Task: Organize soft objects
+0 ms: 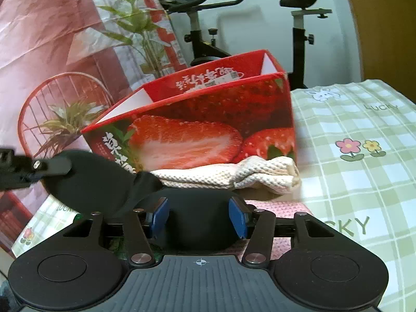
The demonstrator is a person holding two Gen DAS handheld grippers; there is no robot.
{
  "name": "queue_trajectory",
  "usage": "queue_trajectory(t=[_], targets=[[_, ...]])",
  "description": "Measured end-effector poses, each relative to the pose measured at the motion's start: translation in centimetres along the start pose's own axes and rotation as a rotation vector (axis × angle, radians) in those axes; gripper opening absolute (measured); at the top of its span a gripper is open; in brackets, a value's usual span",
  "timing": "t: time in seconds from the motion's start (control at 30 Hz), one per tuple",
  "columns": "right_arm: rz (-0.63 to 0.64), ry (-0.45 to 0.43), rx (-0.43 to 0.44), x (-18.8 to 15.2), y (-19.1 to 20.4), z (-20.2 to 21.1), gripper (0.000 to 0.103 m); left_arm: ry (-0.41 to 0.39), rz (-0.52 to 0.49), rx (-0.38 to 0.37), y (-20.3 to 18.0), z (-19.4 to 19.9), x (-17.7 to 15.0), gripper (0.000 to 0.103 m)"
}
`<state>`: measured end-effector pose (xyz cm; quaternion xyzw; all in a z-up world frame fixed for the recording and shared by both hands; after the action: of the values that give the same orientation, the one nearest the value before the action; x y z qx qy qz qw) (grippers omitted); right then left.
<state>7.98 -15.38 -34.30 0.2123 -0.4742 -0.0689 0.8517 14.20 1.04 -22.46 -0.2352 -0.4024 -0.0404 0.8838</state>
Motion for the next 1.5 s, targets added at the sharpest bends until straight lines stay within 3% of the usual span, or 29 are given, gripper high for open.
queue_trajectory(t=[0.27,0.5,0.97,1.03,1.3,1.5], targets=[[-0.058,0.007,-0.041,-0.4,-1.3,-0.1,0.056,0.097,0.121,0.056,3.8,-1.4,-3.8,0.014],[-0.112,0.041,-0.032,-0.5,-2.5,-0.8,0.057,0.096,0.044,0.056,3.0,-2.3,-3.8,0.015],[-0.202,0.108,0.000,-1.1,-3.2,-0.2,0.055,0.092,0.057,0.055,3.1,-2.0,-4.2,0.015],[-0.222,0.104,0.006,-1.0,-3.4,-0.3,0.051,0.093,0.055,0.054,3.1,-2.0,-4.2,0.015],[-0.153,0.032,0.061,1.3,-2.9,1.7,0.016,0.087,0.045,0.047,2.9,-1.7,-4.0,0.015],[-0.044,-0.011,0.121,3.3,-1.3,3.9,0.011,0.034,-0.006,0.035,1.8,-0.5,-3.1,0.015]])
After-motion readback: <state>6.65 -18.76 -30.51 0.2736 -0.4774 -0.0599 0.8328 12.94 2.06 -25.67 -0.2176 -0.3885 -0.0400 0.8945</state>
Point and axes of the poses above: each gripper's, at about its wrist camera, not at the fingertips, and z roughly against the way its jaws point, y to its left, x to its top, the point moved 2 cm from there along -z, roughly the way its jaws point, and after that the axes turned 1 degree about x, right-handed, at the moved point
